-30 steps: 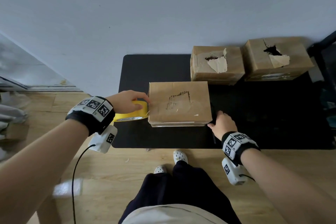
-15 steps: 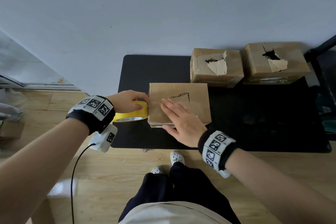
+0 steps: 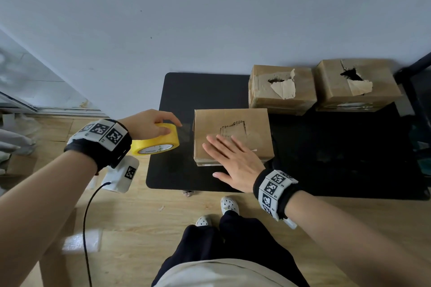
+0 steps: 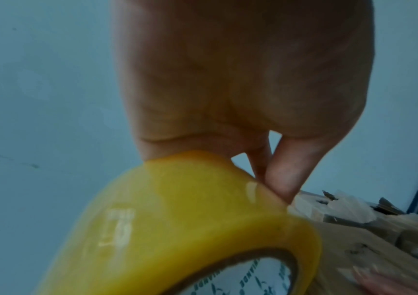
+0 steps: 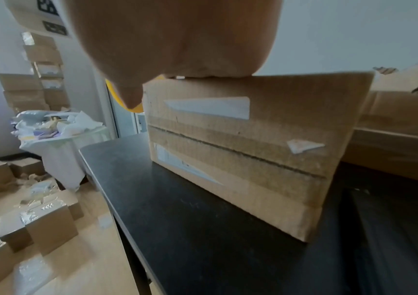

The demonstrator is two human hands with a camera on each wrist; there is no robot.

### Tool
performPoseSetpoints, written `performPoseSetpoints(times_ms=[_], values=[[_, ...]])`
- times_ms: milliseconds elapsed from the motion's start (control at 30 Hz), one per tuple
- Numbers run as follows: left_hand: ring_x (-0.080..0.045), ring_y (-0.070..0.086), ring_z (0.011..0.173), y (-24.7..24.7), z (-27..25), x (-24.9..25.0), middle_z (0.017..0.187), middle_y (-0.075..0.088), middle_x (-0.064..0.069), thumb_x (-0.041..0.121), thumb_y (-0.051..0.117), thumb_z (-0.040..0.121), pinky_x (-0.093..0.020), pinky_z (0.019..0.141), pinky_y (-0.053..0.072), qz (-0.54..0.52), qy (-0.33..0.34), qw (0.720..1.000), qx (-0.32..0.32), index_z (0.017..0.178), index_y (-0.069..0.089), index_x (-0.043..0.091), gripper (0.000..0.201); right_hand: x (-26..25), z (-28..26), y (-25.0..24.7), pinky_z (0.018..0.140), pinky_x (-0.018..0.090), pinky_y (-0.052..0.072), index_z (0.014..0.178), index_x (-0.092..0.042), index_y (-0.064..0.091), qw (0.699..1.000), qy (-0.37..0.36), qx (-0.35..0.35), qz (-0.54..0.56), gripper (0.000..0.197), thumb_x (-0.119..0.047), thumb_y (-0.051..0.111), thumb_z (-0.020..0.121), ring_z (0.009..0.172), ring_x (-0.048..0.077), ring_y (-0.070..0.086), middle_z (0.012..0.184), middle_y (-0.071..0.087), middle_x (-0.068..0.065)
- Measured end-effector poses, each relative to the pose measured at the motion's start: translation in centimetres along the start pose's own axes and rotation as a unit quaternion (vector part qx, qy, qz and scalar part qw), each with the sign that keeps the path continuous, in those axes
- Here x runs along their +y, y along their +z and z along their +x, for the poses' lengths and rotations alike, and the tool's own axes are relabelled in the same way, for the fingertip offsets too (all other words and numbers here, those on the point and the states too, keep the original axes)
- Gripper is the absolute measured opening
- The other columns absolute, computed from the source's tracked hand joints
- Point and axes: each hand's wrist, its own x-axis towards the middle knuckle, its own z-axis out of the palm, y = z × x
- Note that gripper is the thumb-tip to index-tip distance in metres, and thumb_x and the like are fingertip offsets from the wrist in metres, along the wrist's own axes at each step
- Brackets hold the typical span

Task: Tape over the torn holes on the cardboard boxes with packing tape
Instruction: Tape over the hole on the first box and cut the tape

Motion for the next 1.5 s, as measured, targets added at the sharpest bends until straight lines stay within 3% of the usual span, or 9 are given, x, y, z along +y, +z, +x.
performPoseSetpoints(times_ms=[167,333,467,567,700,800,967,1167,1500], values=[[-0.008,0.052,0.085,-0.4,-1.0,1.2,0.089,0.054,0.017,0.017,0.049,0.094,-0.022,0.075,0.038,-0.038,0.021,0.999,0.010,0.110,0.055,0.042,0.030,0.9,-1.2,-1.6,0.119,0.040,0.006,0.153,-0.016,0.000,0.996,0.065,0.050,0.027,0.074,-0.055,0.022,0.094,0.147,0.019,0.003,0.161,0.001,0.004],[0.000,0.052,0.081,-0.6,-1.8,2.8,0.086,0.052,0.023,0.016,0.048,0.095,-0.014,0.065,0.036,-0.044,0.052,0.998,0.015,0.114,0.054,0.039,0.030,2.2,-3.0,-1.5,0.121,0.036,0.000,0.152,-0.015,-0.006,0.990,0.132,-0.030,0.050,0.088,-0.069,-0.009,0.083,0.146,0.013,-0.012,0.159,-0.014,0.001],[0.011,0.054,0.075,-0.7,-2.5,4.0,0.082,0.053,0.025,0.015,0.049,0.095,-0.005,0.060,0.039,-0.049,0.075,0.996,0.021,0.116,0.054,0.034,0.030,1.8,-1.9,-4.4,0.120,0.034,0.012,0.144,-0.012,0.038,0.974,0.151,0.042,0.162,0.075,-0.061,0.019,0.090,0.142,0.015,0.027,0.153,0.033,0.004],[0.004,0.053,0.073,-0.7,-2.8,5.1,0.080,0.054,0.022,0.017,0.050,0.094,-0.003,0.062,0.038,-0.038,0.097,0.994,0.027,0.114,0.054,0.037,0.029,1.1,0.0,-8.4,0.096,0.031,0.046,0.116,-0.014,0.065,0.887,0.201,0.112,0.400,0.045,-0.049,0.050,0.091,0.104,0.010,0.059,0.112,0.066,-0.001],[0.002,0.054,0.074,-0.8,-2.9,6.5,0.083,0.057,0.013,0.022,0.050,0.094,-0.008,0.061,0.039,-0.033,0.114,0.993,0.028,0.113,0.052,0.043,0.028,0.0,2.3,-11.8,0.080,0.019,0.050,0.099,-0.019,0.069,0.827,0.211,0.113,0.509,0.026,-0.040,0.069,0.084,0.089,0.005,0.064,0.095,0.070,-0.006],[-0.001,0.057,0.078,-0.8,-3.1,7.0,0.087,0.061,0.008,0.028,0.053,0.093,-0.013,0.065,0.041,-0.051,0.117,0.991,0.034,0.121,0.049,0.041,0.031,-0.1,2.8,-12.5,0.079,0.026,0.056,0.085,-0.015,0.070,0.789,0.223,0.141,0.555,0.005,-0.019,0.072,0.083,0.080,0.014,0.069,0.084,0.072,0.005],[-0.009,0.062,0.089,-1.0,-3.5,5.9,0.097,0.064,0.006,0.043,0.074,0.073,-0.021,0.075,0.047,-0.121,0.037,0.992,0.022,0.115,0.051,0.026,0.051,1.1,2.2,-12.9,0.070,0.018,0.056,0.095,-0.002,0.072,0.756,0.246,0.150,0.587,0.014,-0.012,0.069,0.086,0.074,0.012,0.068,0.083,0.072,0.009],[-0.008,0.048,0.060,-0.6,-2.8,4.0,0.063,0.051,0.007,0.055,0.066,0.072,-0.021,0.059,0.035,-0.059,0.025,0.996,0.067,0.068,0.056,0.019,0.038,2.4,1.0,-13.4,0.070,0.015,0.053,0.089,-0.010,0.074,0.762,0.242,0.154,0.581,0.008,-0.015,0.071,0.083,0.074,0.009,0.068,0.081,0.074,0.004],[-0.021,0.058,0.082,0.6,-1.1,2.7,0.084,0.065,-0.004,0.053,0.061,0.080,-0.030,0.071,0.042,0.027,-0.047,0.990,0.129,0.086,0.067,0.015,0.039,5.5,-0.7,-13.1,0.081,0.017,0.051,0.086,-0.015,0.075,0.763,0.279,0.165,0.560,0.006,-0.019,0.073,0.082,0.083,0.006,0.069,0.085,0.074,0.000]])
